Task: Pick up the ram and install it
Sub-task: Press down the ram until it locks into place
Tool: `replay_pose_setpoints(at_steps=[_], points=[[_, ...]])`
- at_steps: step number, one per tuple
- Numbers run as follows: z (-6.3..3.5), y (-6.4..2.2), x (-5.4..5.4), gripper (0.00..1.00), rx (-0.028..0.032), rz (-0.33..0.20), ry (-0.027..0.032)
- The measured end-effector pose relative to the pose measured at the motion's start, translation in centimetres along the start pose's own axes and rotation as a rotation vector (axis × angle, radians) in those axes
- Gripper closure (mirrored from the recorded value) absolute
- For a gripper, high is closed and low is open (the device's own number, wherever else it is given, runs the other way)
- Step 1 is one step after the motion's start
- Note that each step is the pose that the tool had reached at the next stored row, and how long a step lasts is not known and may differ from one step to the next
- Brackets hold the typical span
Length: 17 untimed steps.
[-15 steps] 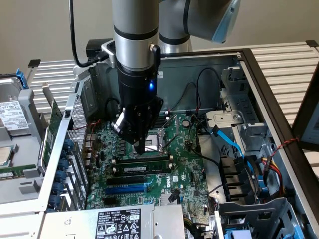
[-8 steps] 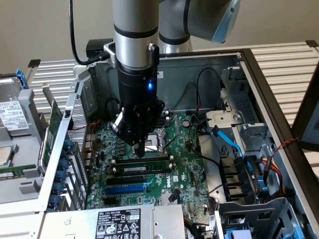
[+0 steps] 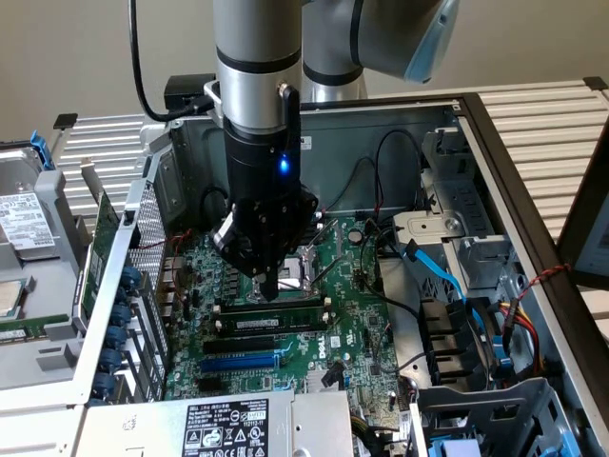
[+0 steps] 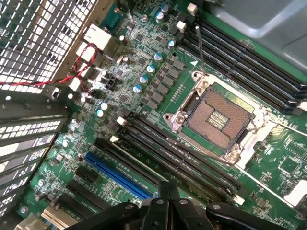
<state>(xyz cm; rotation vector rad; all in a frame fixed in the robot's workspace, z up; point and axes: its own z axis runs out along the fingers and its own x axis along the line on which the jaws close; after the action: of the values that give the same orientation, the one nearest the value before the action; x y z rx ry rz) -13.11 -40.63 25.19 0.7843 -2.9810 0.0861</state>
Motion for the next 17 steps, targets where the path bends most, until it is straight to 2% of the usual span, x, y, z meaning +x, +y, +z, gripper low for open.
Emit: replay_pose_setpoints(at_steps=[8,17], points=[[0.01,0.0,0.0,0.89,-0.0094,0.118,0.0031],[0.02,0.0,0.0,0.89,-0.0053,0.206,-0.0231]])
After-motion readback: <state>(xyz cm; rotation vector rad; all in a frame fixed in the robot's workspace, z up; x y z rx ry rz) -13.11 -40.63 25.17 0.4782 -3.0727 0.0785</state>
